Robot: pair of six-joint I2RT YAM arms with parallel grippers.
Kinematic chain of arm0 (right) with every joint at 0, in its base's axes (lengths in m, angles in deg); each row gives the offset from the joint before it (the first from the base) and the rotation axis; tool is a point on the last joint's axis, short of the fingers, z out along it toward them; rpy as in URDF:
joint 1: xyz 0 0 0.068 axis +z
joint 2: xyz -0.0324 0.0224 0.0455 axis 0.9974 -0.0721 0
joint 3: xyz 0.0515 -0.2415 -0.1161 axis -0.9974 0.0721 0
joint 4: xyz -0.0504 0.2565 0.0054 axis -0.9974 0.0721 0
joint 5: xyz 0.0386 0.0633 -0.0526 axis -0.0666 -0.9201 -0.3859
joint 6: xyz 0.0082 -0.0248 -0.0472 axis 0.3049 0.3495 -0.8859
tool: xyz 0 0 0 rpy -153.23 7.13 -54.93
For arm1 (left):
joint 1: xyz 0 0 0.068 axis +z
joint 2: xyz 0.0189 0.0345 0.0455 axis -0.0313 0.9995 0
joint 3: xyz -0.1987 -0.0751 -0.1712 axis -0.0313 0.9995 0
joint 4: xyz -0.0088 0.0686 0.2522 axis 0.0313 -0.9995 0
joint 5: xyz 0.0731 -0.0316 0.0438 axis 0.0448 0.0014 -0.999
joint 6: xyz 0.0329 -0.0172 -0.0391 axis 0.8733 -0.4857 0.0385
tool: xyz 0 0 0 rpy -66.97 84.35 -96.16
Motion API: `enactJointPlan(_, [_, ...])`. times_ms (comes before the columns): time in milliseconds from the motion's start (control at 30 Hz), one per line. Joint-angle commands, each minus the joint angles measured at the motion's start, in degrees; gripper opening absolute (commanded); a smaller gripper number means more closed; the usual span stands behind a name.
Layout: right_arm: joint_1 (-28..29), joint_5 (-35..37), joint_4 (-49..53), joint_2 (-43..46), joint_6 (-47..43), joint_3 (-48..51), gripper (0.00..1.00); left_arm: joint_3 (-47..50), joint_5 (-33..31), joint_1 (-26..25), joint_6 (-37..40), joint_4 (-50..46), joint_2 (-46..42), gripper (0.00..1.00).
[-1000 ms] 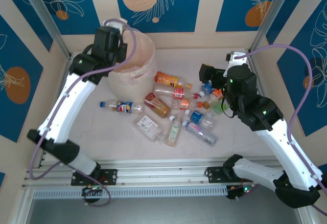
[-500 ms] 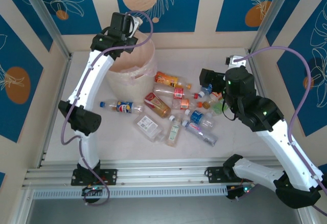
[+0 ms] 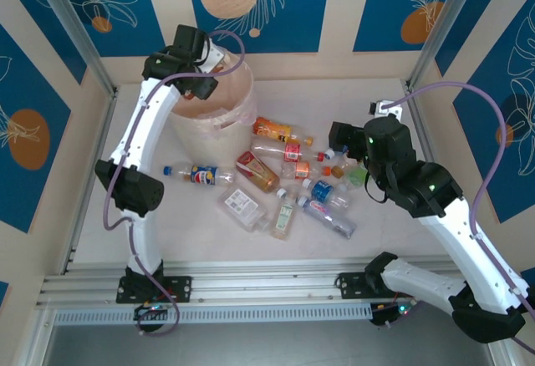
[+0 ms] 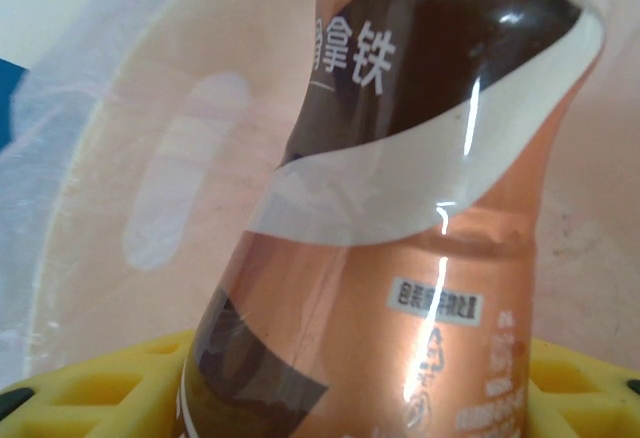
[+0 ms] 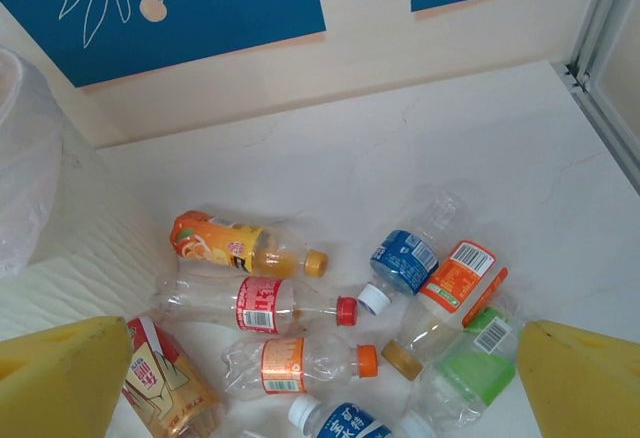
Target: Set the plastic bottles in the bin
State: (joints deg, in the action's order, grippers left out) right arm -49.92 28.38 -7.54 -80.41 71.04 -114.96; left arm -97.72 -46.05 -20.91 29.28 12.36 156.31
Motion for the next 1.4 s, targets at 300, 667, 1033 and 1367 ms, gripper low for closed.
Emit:
enactJointPlan(300, [0.44, -0.43, 0.4, 0.55, 2.43, 1.37, 0.99, 1.32, 2.08, 1.04, 4.0, -3.4, 5.23, 0.58])
enactJointPlan(667, [0.52, -0.62, 1.43, 0.54, 3.02, 1.96, 0.99, 3.55, 3.0, 1.19, 4.3, -3.24, 9.73, 0.59])
enactJointPlan(1033, [0.51, -0.9, 0.94, -0.65, 2.86, 1.55, 0.99, 3.49, 2.64, 1.19, 4.66, -3.92, 13.51, 0.69])
enactJointPlan(1367, [0.61, -0.63, 0.85, -0.96, 2.53, 1.6, 0.99, 3.3, 0.8, 1.23, 3.49, -1.27, 10.41, 0.93])
